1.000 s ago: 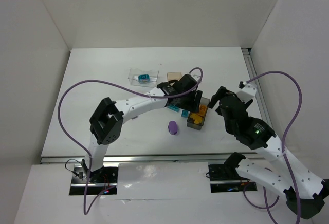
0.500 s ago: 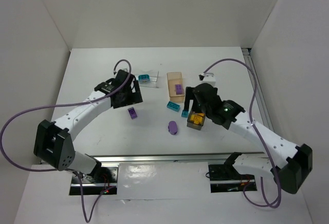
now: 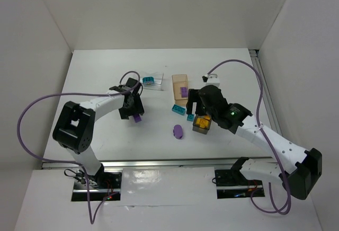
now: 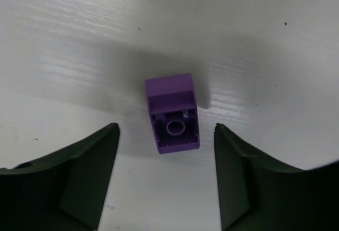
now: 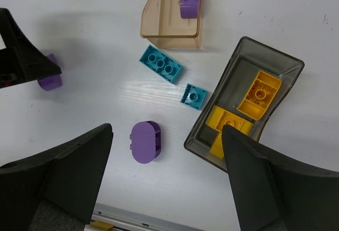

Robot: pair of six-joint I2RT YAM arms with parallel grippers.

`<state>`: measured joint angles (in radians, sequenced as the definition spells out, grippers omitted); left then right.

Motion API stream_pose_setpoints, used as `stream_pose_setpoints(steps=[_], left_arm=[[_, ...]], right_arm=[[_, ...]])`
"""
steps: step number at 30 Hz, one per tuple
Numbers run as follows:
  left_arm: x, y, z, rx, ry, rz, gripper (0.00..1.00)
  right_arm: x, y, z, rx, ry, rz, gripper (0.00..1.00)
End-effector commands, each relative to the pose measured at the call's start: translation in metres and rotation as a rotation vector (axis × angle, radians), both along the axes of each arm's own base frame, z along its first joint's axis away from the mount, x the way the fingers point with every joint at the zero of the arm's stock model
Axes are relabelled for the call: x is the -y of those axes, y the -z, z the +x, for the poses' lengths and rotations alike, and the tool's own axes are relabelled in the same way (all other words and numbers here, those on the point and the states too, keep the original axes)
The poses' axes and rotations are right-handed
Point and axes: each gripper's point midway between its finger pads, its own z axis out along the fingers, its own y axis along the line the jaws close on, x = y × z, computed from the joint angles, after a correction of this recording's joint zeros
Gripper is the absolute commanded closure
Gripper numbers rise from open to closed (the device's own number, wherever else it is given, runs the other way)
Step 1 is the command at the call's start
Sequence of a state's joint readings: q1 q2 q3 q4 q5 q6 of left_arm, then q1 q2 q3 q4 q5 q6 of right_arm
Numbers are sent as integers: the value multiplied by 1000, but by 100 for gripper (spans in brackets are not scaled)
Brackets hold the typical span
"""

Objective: Sort the legos into containers by color

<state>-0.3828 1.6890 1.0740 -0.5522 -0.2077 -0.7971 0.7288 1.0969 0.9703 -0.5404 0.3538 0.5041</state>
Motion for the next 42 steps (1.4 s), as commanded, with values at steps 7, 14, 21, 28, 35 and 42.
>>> stream_pose_setpoints(steps=[7, 14, 21, 28, 35, 42], left_arm=[[13, -5, 23, 41, -18, -4, 64], [49, -53, 33, 147, 121, -16, 76], [141, -105, 59, 275, 319, -114, 76], [193, -110, 110, 307, 346, -161, 75], [220, -98, 149, 314, 387, -140, 28], [202, -177, 132, 430, 379, -169, 24]], right_arm=[[1, -24, 4, 65, 26, 47, 8], [9, -34, 5, 97, 61, 43, 8], [25, -44, 3, 134, 128, 49, 8], [44, -50, -7, 132, 174, 27, 8], [61, -52, -18, 125, 215, 4, 8], [29, -45, -10, 103, 72, 17, 8]])
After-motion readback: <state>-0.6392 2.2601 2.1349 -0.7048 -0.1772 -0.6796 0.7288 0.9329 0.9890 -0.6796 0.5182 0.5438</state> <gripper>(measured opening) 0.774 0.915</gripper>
